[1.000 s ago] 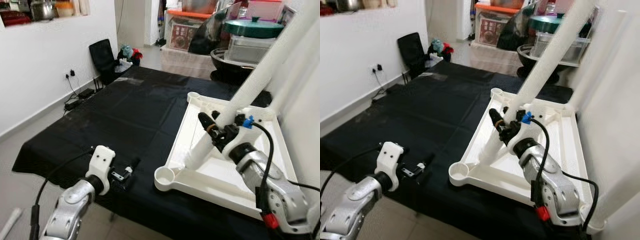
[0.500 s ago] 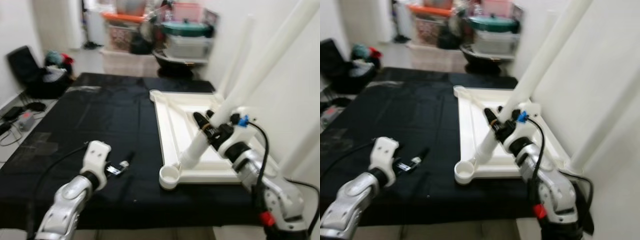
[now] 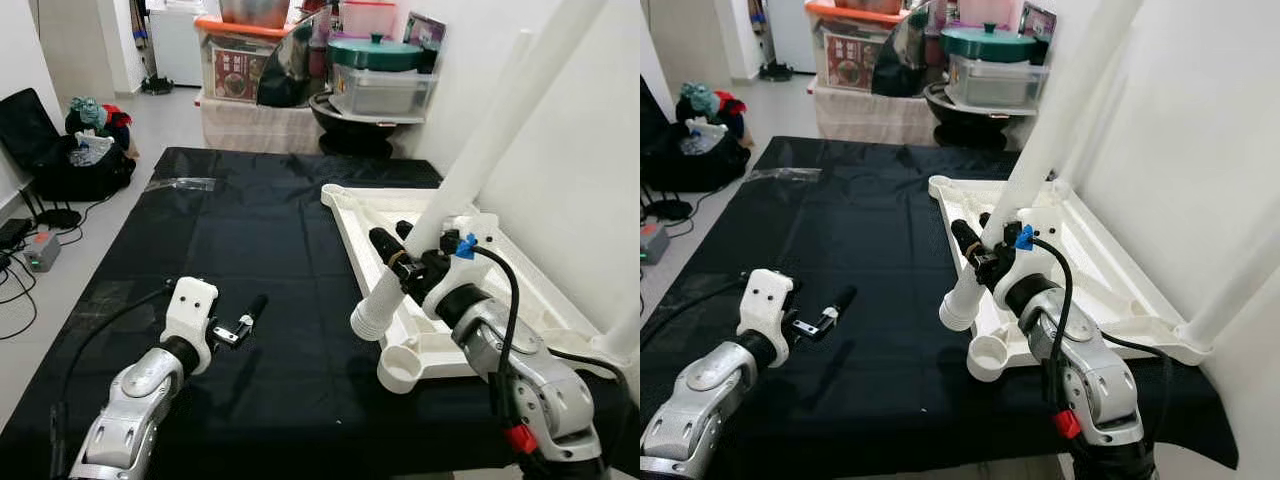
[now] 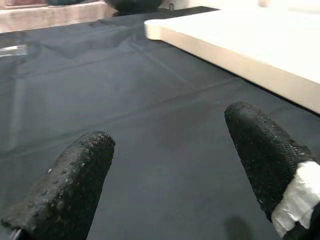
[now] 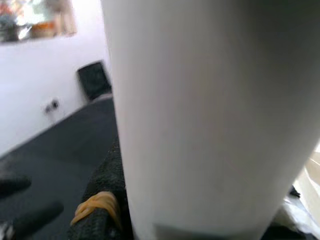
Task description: Building children table
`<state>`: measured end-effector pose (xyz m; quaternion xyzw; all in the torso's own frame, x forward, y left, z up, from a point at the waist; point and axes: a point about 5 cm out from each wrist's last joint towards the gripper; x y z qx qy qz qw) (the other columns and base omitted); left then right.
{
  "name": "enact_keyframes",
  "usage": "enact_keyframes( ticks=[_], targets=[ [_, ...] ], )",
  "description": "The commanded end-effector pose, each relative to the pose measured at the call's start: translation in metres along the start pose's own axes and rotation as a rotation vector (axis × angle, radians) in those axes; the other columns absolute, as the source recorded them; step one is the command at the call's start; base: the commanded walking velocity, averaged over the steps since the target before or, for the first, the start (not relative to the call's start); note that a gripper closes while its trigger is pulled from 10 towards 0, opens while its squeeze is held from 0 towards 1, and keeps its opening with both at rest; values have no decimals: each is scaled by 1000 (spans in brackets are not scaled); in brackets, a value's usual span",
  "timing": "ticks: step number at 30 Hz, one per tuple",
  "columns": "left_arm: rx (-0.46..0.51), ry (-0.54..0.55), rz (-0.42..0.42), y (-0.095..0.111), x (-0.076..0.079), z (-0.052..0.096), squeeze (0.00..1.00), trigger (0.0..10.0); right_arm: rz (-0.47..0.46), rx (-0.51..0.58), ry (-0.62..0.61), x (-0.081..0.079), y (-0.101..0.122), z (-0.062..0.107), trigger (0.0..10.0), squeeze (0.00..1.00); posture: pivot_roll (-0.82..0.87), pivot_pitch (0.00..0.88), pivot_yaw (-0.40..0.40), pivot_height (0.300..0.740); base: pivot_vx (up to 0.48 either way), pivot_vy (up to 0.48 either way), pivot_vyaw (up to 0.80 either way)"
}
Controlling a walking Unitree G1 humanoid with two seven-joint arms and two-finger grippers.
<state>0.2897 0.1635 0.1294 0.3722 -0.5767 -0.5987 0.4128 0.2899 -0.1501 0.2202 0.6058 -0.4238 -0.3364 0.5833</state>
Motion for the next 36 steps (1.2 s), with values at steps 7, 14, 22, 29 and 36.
enact_keyframes(
  ticks=[7, 14, 22, 29, 36],
  targets=[
    [0, -3, 7, -1, 4, -4, 0, 10000, 78, -29, 63, 26, -7, 12, 0, 0, 54, 0, -98, 740, 0, 0, 0],
    [-3, -5, 9, -2, 4, -4, 0, 10000, 104, -92, 154, 39, -16, 29, 0, 0, 47, 0, -93, 740, 0, 0, 0],
    [1, -4, 6, 1, 2, -5, 0, 10000, 116, -119, 231, 30, -27, 32, 0, 0, 52, 0, -97, 740, 0, 0, 0],
    [1, -3, 5, 0, 3, -4, 0, 10000, 141, -86, 261, 19, -27, 23, 0, 0, 58, 0, -101, 740, 0, 0, 0],
    [2, -1, 3, 0, 2, -5, 0, 10000, 185, -76, 286, 10, -29, 21, 0, 0, 59, 0, -103, 740, 0, 0, 0]
  ],
)
Point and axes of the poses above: a point about 5 cm out from each wrist's last joint towards the gripper, its own z axis pointing back from the gripper into the wrist, its own y axis along the axis of the wrist's last joint, x = y × z, and after that the axes turned 8 degrees about z, right-handed
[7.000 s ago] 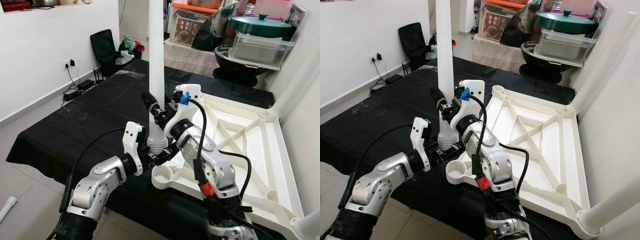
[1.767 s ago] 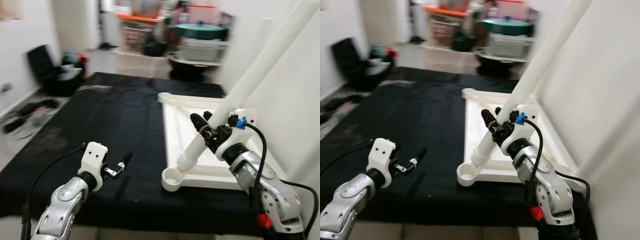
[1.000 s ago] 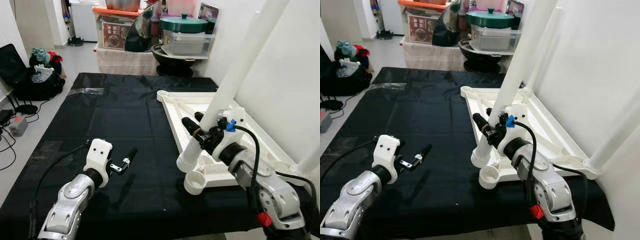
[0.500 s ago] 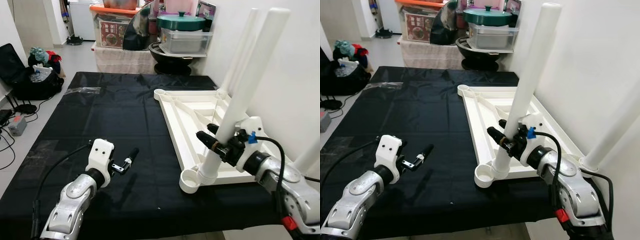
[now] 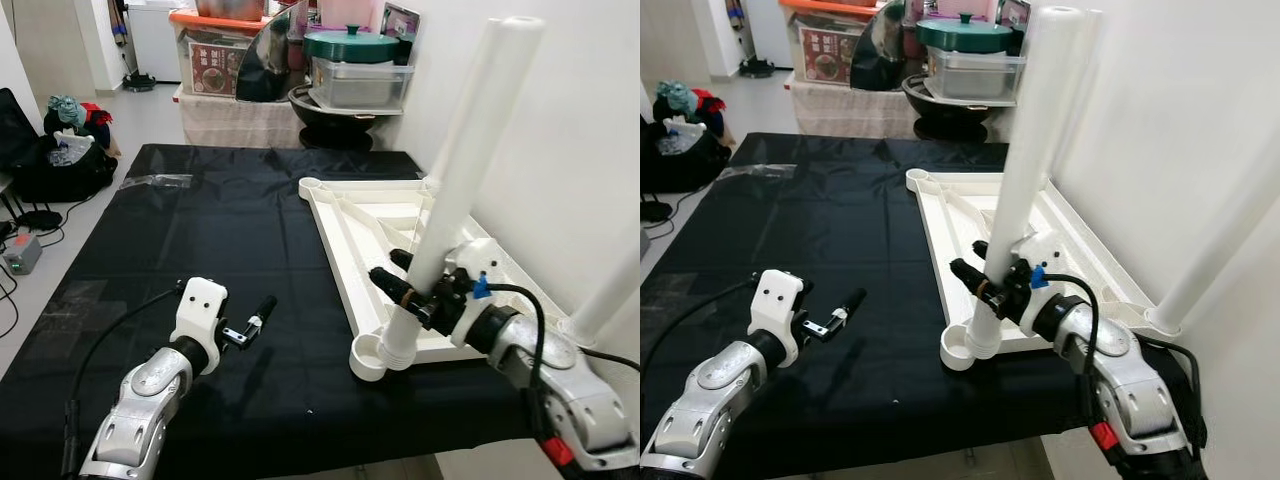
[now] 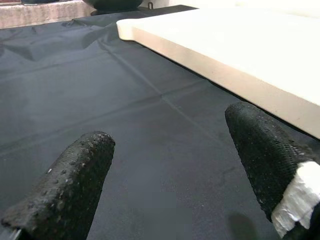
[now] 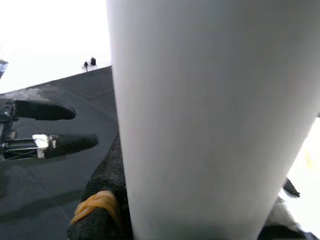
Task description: Building children table
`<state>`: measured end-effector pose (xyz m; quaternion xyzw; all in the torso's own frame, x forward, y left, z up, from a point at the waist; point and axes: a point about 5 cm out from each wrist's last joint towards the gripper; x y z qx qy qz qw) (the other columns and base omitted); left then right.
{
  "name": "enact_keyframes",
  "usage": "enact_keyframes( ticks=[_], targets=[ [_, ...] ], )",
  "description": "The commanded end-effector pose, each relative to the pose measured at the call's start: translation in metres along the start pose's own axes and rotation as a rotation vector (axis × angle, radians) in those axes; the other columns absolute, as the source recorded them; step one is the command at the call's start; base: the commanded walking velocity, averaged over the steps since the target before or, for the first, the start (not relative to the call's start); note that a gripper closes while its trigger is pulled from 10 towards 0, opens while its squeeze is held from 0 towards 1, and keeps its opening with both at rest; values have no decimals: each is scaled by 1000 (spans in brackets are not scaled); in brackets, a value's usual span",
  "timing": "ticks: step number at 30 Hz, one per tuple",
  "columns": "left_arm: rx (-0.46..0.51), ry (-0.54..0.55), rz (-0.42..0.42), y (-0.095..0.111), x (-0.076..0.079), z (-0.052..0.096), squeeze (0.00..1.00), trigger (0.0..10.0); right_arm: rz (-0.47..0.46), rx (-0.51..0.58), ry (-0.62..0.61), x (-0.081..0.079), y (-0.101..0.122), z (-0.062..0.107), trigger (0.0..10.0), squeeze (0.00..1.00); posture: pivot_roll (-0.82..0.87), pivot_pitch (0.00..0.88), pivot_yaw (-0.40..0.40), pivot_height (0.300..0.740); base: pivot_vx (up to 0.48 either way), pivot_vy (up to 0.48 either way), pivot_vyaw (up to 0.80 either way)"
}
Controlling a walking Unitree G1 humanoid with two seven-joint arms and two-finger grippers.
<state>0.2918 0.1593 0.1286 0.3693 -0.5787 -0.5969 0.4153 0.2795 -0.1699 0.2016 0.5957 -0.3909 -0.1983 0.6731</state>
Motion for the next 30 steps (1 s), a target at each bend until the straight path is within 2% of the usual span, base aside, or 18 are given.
enact_keyframes(
  ticks=[1, 14, 30],
  targets=[
    [2, -1, -6, 1, -1, -1, 0, 10000, -12, -48, 14, -4, -10, 0, 0, 0, 59, 0, -103, 740, 0, 0, 0],
    [7, -8, -9, 2, 0, -4, 0, 10000, 139, -45, 3, -8, -11, -10, 0, 0, 59, 0, -103, 740, 0, 0, 0],
    [6, -9, -11, 2, 0, -6, 0, 10000, 176, -19, 51, -24, -11, -16, 0, 0, 53, 0, -100, 740, 0, 0, 0]
  ],
)
Point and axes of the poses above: a point about 5 cm out from each wrist's last joint towards the gripper, its own z axis pointing back from the gripper into the wrist, its own y axis along the axis of the wrist's last joint, x = y × z, and after that the axes turned 8 degrees about z, right-handed
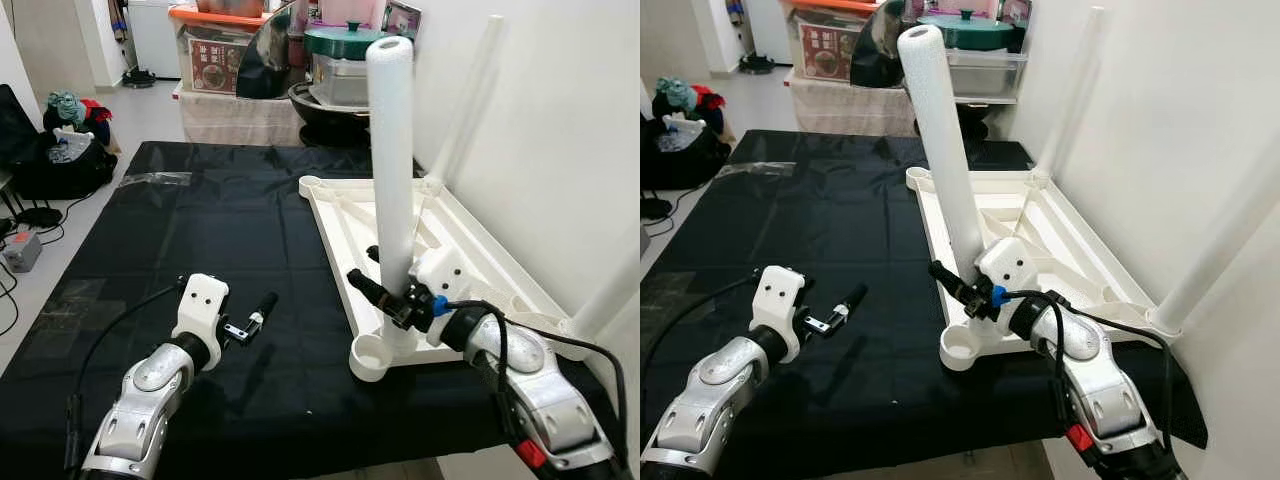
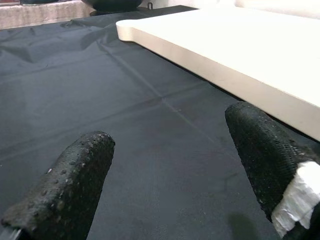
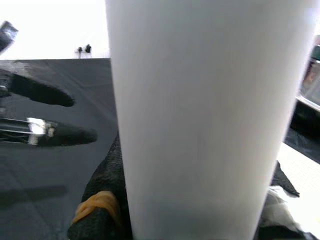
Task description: Building children table
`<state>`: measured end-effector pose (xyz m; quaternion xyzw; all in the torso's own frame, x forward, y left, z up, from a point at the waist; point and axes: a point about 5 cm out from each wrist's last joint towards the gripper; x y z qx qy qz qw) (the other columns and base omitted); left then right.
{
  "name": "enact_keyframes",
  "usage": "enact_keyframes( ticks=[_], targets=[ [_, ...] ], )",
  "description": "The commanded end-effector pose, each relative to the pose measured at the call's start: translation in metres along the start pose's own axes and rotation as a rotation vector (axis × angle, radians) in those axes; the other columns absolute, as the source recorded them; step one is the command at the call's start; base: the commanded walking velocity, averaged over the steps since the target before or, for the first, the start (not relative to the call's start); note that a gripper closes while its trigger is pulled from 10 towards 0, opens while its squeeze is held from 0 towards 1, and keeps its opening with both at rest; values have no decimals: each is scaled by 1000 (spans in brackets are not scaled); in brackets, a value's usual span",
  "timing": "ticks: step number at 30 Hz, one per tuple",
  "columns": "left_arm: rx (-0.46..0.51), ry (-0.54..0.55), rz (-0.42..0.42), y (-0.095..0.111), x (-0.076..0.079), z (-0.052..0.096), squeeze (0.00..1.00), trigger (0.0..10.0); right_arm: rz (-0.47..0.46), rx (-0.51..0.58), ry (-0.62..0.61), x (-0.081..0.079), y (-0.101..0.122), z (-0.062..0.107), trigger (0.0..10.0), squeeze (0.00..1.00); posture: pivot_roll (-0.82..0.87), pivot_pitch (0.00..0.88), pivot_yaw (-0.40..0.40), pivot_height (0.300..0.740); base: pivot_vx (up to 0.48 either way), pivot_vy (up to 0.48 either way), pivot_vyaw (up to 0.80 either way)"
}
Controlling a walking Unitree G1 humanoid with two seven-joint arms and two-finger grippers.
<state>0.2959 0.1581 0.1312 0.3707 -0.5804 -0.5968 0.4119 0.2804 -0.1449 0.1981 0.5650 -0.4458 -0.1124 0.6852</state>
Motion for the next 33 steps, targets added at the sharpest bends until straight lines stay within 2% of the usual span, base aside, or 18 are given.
enact_keyframes(
  ticks=[1, 5, 17, 18, 20, 21, 22, 23, 25, 26, 27, 29, 31, 33],
  targets=[
    [0, -5, -7, -1, 0, -2, 0, 10000, -35, -47, 36, -11, -11, 1, 0, 0, 52, 0, -100, 740, 0, 0, 0],
    [0, -11, -7, -1, 1, -4, 0, 10000, -43, -58, 58, -24, -16, 2, 0, 0, 44, 0, -96, 740, 0, 0, 0],
    [-4, -7, -10, -2, -1, -5, 0, 10000, -45, -86, 83, -32, -23, 3, 0, 0, 47, 0, -100, 740, 0, 0, 0],
    [-11, -5, -5, -3, -1, -5, 0, 10000, -151, -105, 65, -34, -32, 6, 0, 0, 47, 0, -98, 740, 0, 0, 0],
    [-11, -5, -5, -3, -1, -5, 0, 10000, -151, -105, 65, -34, -32, 6, 0, 0, 47, 0, -98, 740, 0, 0, 0],
    [-12, -6, -3, -4, -2, -5, 0, 10000, -236, -98, 36, -31, -34, 7, 0, 0, 47, 0, -99, 740, 0, 0, 0],
    [-12, -6, -3, -4, -2, -5, 0, 10000, -236, -98, 36, -31, -34, 7, 0, 0, 47, 0, -99, 740, 0, 0, 0],
    [-13, -9, -3, -4, -2, -5, 0, 10000, -317, -79, 14, -29, -34, 7, 0, 0, 48, 0, -97, 740, 0, 0, 0],
    [-13, -9, -3, -4, -2, -5, 0, 10000, -317, -79, 14, -29, -34, 7, 0, 0, 48, 0, -97, 740, 0, 0, 0],
    [-14, -10, -3, -4, -3, -5, 0, 10000, -381, -52, 10, -29, -30, 7, 0, 0, 47, 0, -95, 740, 0, 0, 0],
    [-14, -10, -3, -4, -3, -5, 0, 10000, -381, -52, 10, -29, -30, 7, 0, 0, 47, 0, -95, 740, 0, 0, 0],
    [-15, -10, -4, -3, -5, -6, 0, 10000, -447, -24, 30, -34, -23, 7, 0, 0, 41, 0, -88, 740, 0, 0, 0],
    [-15, -10, -4, -3, -5, -6, 0, 10000, -447, -24, 30, -34, -23, 7, 0, 0, 41, 0, -88, 740, 0, 0, 0],
    [-15, -12, -5, -3, -5, -7, 0, 10000, -480, -21, 46, -44, -21, 6, 0, 0, 40, 0, -88, 740, 0, 0, 0]
  ],
)
Point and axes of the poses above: a point about 5 cm out from each wrist's last joint towards the gripper, its own z axis pointing back from the gripper into the wrist, its own y axis along the axis of the wrist's last joint, x = y × z, and after that the axes turned 8 degrees about z, right-handed
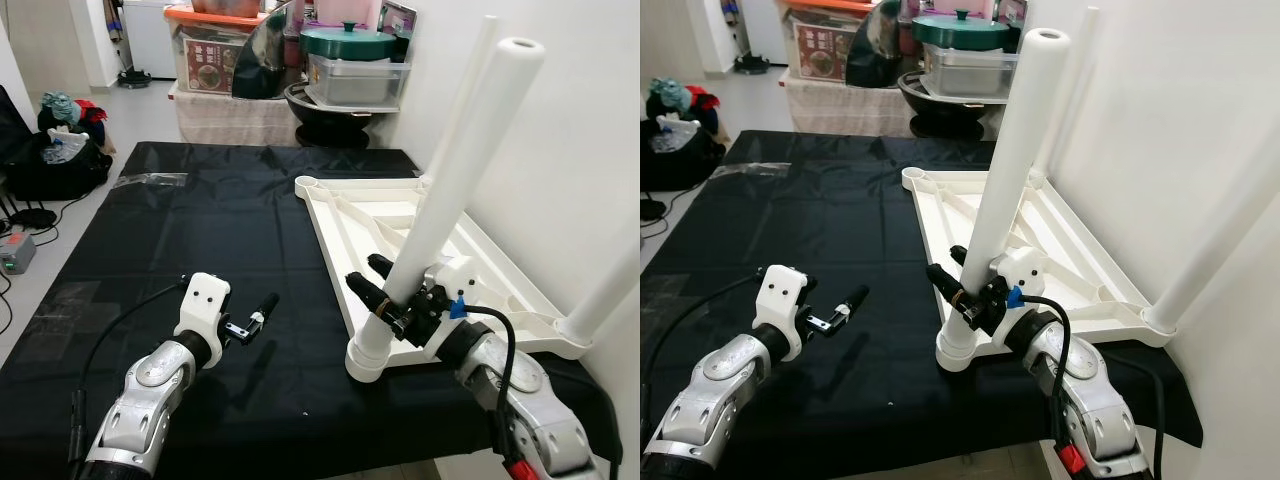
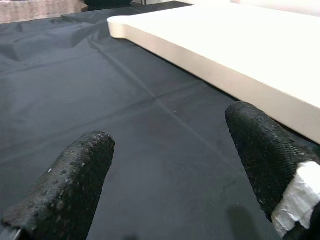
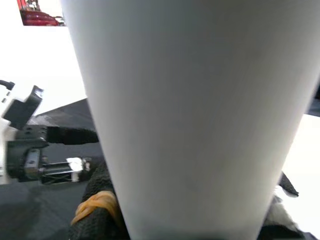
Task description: Building children table
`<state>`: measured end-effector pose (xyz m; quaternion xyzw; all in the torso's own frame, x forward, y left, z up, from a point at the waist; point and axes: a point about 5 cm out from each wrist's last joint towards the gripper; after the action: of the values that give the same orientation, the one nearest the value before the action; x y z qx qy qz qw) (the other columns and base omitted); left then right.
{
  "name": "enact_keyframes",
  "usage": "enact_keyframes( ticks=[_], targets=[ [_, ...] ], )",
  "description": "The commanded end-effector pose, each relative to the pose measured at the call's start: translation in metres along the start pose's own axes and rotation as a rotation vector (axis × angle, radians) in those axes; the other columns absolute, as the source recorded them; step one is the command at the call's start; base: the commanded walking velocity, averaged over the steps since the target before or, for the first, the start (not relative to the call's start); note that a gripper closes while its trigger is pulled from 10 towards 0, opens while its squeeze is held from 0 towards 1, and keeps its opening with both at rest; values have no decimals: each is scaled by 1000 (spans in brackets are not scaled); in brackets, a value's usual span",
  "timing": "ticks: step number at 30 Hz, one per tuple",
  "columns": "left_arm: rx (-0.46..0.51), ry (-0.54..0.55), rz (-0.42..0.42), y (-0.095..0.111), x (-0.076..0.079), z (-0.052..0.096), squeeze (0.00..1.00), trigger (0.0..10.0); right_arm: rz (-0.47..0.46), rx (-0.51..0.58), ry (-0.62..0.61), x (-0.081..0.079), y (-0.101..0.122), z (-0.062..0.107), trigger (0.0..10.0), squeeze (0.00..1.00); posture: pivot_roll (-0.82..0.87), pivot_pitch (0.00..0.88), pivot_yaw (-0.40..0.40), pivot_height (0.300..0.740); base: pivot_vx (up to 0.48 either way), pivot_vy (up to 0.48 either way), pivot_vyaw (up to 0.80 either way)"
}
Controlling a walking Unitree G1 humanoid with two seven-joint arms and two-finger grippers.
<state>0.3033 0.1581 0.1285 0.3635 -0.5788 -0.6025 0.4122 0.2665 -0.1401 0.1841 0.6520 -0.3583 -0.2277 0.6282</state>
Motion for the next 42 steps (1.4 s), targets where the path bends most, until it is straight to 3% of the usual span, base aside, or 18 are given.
enact_keyframes(
  ticks=[1, 9, 17, 21, 25, 29, 36, 37, 42],
  targets=[
    [-1, -1, -7, 0, -2, 0, 0, 10000, -142, -100, 72, -24, -25, 2, 0, 0, 40, 0, -88, 740, 0, 0, 0],
    [-15, -6, -3, -4, -1, 1, 0, 10000, -241, -125, 58, -33, -35, 7, 0, 0, 35, 0, -88, 740, 0, 0, 0],
    [-17, -9, -2, -4, -2, 0, 0, 10000, -251, -132, 61, -32, -30, 9, 0, 0, 29, 0, -86, 740, 0, 0, 0],
    [-19, -18, -3, -4, -1, -1, 0, 10000, -212, -117, 123, -34, -20, 5, 0, 0, 35, 0, -89, 740, 0, 0, 0],
    [-21, -20, -6, -4, -1, -1, 0, 10000, -185, -136, 180, -37, -20, 5, 0, 0, 36, 0, -91, 740, 0, 0, 0],
    [-25, -23, -9, -5, -1, 0, 0, 10000, -91, -182, 280, -40, -22, 6, 0, 0, 48, 0, -96, 740, 0, 0, 0],
    [-27, -25, -12, -5, -1, 0, 0, 10000, -33, -192, 339, -37, -21, 7, 0, 0, 59, 0, -103, 740, 0, 0, 0],
    [-30, -24, -16, -5, -3, 2, 0, 10000, 1, -220, 404, -32, -23, 13, 0, 0, 66, 0, -109, 740, 0, 0, 0],
    [-33, -21, -18, -6, -4, 2, 0, 10000, 6, -246, 475, -29, -25, 20, 0, 0, 68, 0, -112, 740, 0, 0, 0]
  ],
)
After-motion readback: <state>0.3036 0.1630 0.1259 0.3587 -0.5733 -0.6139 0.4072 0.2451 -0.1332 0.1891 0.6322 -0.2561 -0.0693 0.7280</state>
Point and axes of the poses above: a point about 5 cm out from each wrist's last joint towards the gripper, its own z axis pointing back from the gripper into the wrist, its own y axis along the axis of the wrist's last joint, x = y × z, and after that the axes turned 8 degrees about z, right-handed
